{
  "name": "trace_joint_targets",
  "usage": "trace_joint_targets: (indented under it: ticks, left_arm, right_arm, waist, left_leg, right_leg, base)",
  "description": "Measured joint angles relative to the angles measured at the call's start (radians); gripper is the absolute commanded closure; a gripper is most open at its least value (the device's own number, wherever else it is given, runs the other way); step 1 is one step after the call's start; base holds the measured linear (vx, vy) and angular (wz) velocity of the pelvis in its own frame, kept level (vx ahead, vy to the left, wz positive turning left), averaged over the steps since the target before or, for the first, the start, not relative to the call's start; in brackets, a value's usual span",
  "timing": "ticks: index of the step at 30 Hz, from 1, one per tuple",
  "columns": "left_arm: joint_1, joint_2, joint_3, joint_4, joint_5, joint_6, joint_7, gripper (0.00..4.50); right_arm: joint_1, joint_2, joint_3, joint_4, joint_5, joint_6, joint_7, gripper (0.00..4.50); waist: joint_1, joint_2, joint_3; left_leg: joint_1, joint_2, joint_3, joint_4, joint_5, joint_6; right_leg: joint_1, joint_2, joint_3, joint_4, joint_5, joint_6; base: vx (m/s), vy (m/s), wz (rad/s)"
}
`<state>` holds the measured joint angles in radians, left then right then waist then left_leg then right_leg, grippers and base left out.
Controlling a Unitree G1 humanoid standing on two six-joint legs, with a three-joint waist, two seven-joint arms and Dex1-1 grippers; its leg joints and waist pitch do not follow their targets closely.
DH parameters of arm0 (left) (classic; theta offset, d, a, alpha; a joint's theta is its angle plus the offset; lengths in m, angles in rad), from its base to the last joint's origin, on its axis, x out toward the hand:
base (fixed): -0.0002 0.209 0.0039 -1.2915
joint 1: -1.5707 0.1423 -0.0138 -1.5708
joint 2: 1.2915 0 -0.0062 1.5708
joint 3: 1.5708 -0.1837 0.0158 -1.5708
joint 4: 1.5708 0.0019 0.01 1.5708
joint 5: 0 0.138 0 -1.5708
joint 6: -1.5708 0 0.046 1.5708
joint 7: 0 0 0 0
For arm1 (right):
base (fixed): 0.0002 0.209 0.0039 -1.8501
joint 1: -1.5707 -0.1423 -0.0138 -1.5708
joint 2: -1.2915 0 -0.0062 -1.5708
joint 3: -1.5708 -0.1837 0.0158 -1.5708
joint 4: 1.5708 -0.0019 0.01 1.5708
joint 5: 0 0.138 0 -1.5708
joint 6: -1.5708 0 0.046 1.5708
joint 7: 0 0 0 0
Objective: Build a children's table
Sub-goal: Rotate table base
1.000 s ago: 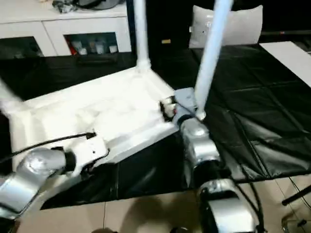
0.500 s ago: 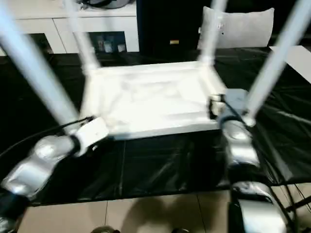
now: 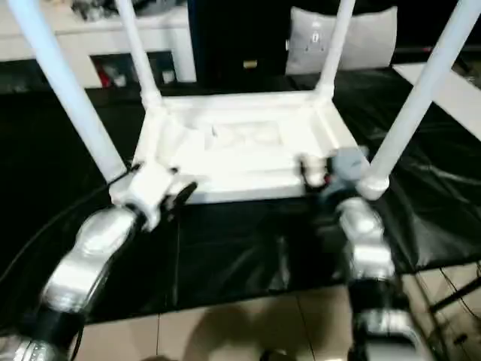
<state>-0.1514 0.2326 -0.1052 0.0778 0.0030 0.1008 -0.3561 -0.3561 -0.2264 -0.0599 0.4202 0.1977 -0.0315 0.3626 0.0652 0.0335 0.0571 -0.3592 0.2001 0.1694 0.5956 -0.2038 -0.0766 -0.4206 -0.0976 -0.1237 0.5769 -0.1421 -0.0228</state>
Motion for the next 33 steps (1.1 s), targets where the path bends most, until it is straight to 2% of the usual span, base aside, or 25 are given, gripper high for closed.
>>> trace_joint_targets:
  ticks: [6,8,10,13,16,20,22,24,27,30,33]
  left_arm:
    - [0.218,-0.018,0.077,-0.202,-0.030,-0.016,0.068,1.04]
    - [0.258,-0.048,0.119,-0.238,-0.041,-0.019,0.107,1.04]
    - [0.260,-0.058,0.152,-0.251,-0.047,-0.019,0.137,1.04]
    - [0.213,-0.039,0.186,-0.237,-0.050,-0.011,0.152,1.04]
    - [0.122,-0.023,0.186,-0.163,-0.057,-0.010,0.141,1.04]
    - [-0.015,-0.007,0.190,-0.039,-0.070,-0.009,0.122,1.04]
    - [-0.052,-0.007,0.193,0.009,-0.083,-0.011,0.108,1.04]
    - [-0.130,0.000,0.194,0.122,-0.088,-0.031,0.079,1.04]
    - [-0.241,0.032,0.196,0.266,-0.091,-0.064,0.027,1.04]
    - [-0.283,0.037,0.208,0.321,-0.157,-0.060,-0.094,1.04]
    - [-0.290,0.058,0.206,0.322,-0.236,-0.024,-0.255,1.04]
  right_arm:
    - [0.131,0.004,0.028,-0.215,0.055,0.096,0.042,0.00]
    - [0.182,-0.005,0.046,-0.283,0.070,0.131,0.063,0.00]
    - [0.214,-0.019,0.073,-0.327,0.069,0.167,0.082,0.00]
    - [0.252,-0.030,0.085,-0.381,0.047,0.291,0.046,0.00]
    - [0.286,-0.037,0.095,-0.397,0.034,0.351,0.019,0.00]
    - [0.311,-0.008,0.096,-0.414,0.023,0.437,-0.057,0.00]
    - [0.314,0.005,0.086,-0.416,0.023,0.462,-0.084,0.00]
    - [0.305,0.017,0.058,-0.399,0.023,0.467,-0.119,0.00]
    - [0.246,0.017,0.019,-0.335,0.021,0.452,-0.158,0.00]
    - [0.170,-0.017,-0.016,-0.220,0.012,0.410,-0.170,0.00]
    - [0.109,-0.049,-0.051,-0.135,0.004,0.381,-0.167,0.00]
  waist:
    - [0.018,-0.019,0.001]
    - [0.020,-0.027,0.002]
    - [0.021,-0.032,0.003]
    - [0.020,-0.038,0.004]
    - [0.018,-0.039,0.004]
    - [0.004,-0.039,0.004]
    - [-0.003,-0.039,0.004]
    - [-0.006,-0.039,0.004]
    - [-0.006,-0.038,0.003]
    - [-0.002,-0.038,0.003]
    - [0.013,-0.038,0.003]
  left_leg:
    - [0.003,0.003,0.000,0.000,-0.004,-0.006]
    - [0.003,0.003,0.000,0.000,-0.004,-0.008]
    - [0.008,0.003,0.000,0.000,-0.004,-0.008]
    - [0.008,0.003,-0.003,0.000,-0.004,-0.008]
    - [0.008,0.003,-0.005,-0.001,-0.004,-0.008]
    - [0.009,0.002,-0.005,-0.001,-0.004,-0.007]
    - [0.008,0.001,-0.004,-0.001,-0.005,-0.005]
    - [0.008,0.000,-0.003,-0.001,-0.006,-0.004]
    - [0.008,-0.001,-0.003,-0.003,-0.007,-0.005]
    - [0.008,0.000,-0.001,-0.005,-0.007,-0.006]
    - [0.007,0.000,0.001,-0.005,-0.007,-0.006]
  right_leg:
    - [0.002,0.003,0.001,-0.001,0.000,0.000]
    - [0.002,0.005,0.001,-0.002,0.000,0.000]
    - [0.004,0.005,0.001,-0.003,0.000,0.000]
    - [0.007,0.007,0.001,-0.009,0.000,0.001]
    - [0.013,0.008,0.000,-0.020,0.000,0.001]
    - [0.018,0.007,0.001,-0.031,0.001,0.003]
    - [0.018,0.007,0.003,-0.031,0.001,0.003]
    - [0.017,0.007,0.004,-0.030,0.003,0.003]
    - [0.015,0.005,0.006,-0.024,0.010,0.006]
    - [0.010,0.005,0.006,-0.014,0.003,0.004]
    - [0.003,0.004,0.007,-0.002,-0.002,-0.004]
  base:
    - [0.000,0.000,0.00]
    - [0.000,0.000,0.00]
    - [0.000,0.000,0.00]
    - [0.000,0.000,0.00]
    - [0.000,0.000,0.00]
    - [0.000,0.000,0.00]
    - [0.000,0.000,0.00]
    - [0.000,0.000,0.00]
    - [0.000,0.000,0.00]
    - [0.000,0.000,0.00]
    - [0.000,0.000,0.00]
